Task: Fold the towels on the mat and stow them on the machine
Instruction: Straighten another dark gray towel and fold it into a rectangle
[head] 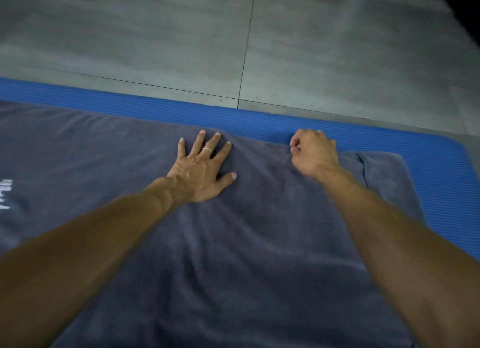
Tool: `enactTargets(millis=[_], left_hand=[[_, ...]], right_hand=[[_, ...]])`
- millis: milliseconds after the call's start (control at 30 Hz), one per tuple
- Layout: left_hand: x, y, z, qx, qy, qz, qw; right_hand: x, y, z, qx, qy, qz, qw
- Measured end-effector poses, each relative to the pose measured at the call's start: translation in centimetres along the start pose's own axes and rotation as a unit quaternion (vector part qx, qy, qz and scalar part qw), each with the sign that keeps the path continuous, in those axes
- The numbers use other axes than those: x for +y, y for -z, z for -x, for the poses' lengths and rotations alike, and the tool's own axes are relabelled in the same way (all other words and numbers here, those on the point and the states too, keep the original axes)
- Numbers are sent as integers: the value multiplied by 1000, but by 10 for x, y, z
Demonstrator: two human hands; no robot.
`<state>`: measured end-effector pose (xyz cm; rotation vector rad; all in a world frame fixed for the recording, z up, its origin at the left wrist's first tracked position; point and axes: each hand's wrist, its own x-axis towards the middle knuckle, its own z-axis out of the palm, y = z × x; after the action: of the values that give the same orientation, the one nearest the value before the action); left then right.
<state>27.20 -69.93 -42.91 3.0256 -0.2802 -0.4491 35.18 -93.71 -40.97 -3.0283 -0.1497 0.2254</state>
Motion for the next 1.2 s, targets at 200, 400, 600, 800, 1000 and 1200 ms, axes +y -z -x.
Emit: enactTargets(millis=[200,400,600,800,1000,1200], left_hand=[[13,8,-4,-13,28,-14,999],[44,6,5,-85,40,-4,996],[84,20,23,-8,47,-44,998],[204,-29,107,127,-101,106,981],[287,-63,157,67,-167,85,980],[300,-74,157,-24,-139,-3,990]], right_hand=[[3,3,-4,111,47,-20,992],[33,-21,29,-38,221,74,972],[68,35,54,-70,292,90,950],[168,31,199,14,212,2,977],[232,2,353,63,117,-24,991],[243,-28,371,75,125,46,988]])
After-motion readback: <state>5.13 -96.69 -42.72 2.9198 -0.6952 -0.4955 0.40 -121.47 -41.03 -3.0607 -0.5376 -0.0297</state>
